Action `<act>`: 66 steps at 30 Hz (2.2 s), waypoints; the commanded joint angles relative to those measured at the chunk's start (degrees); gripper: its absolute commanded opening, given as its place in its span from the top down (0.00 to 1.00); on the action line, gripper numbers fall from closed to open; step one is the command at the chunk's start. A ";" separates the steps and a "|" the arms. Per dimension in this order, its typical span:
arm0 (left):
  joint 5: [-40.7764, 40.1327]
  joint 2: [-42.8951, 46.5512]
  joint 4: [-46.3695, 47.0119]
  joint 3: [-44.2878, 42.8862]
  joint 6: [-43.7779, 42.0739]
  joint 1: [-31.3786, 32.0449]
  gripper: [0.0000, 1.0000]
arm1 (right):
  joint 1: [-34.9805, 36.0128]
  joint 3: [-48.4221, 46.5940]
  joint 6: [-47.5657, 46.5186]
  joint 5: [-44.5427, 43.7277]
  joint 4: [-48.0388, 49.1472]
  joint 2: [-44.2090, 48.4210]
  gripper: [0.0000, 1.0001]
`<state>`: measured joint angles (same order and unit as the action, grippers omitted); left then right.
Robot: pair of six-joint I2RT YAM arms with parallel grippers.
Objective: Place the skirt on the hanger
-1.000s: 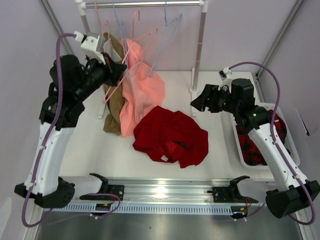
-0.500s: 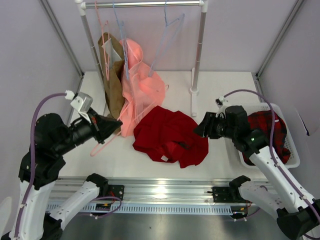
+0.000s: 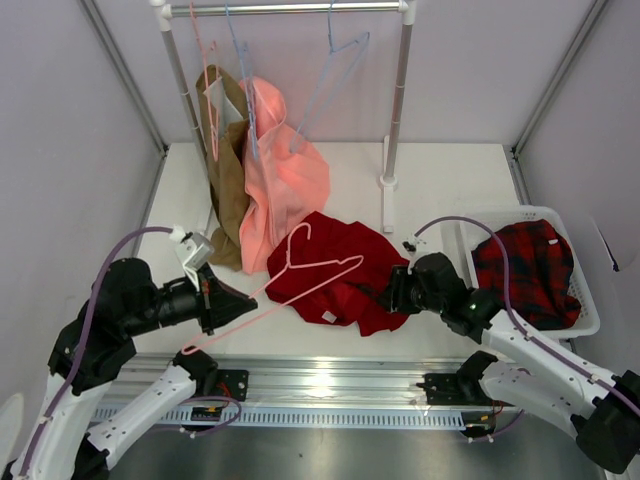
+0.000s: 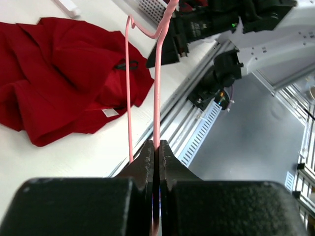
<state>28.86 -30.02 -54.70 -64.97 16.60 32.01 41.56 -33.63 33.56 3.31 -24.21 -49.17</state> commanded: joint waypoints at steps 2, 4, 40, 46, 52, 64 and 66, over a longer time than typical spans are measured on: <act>3.99 0.84 0.20 3.96 1.15 2.00 1.00 | 0.36 3.48 0.89 -1.91 10.74 0.39 0.58; 3.84 0.84 0.38 4.76 1.07 2.53 1.00 | 0.36 4.18 0.89 -1.56 11.98 -0.22 0.60; 2.86 -4.43 3.90 7.75 -0.96 3.23 1.00 | 0.36 8.14 0.36 -2.61 15.24 1.18 0.66; 3.22 -4.78 4.69 8.28 -0.78 3.15 1.00 | 0.27 9.01 1.15 -1.64 17.26 0.57 0.66; 3.22 -5.22 4.86 8.28 -0.87 3.15 1.00 | -0.08 9.37 1.51 -1.11 18.58 0.56 0.66; 3.31 -5.84 6.00 8.89 -1.13 3.15 1.00 | -2.53 9.99 2.30 2.14 20.95 0.21 0.83; 3.31 -5.93 6.44 9.16 -1.13 3.23 1.00 | -2.45 9.90 2.30 2.23 20.78 0.21 0.85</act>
<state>30.68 -35.55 -51.18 -56.34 16.38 34.87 39.29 -23.66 35.73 4.82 -6.09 -48.95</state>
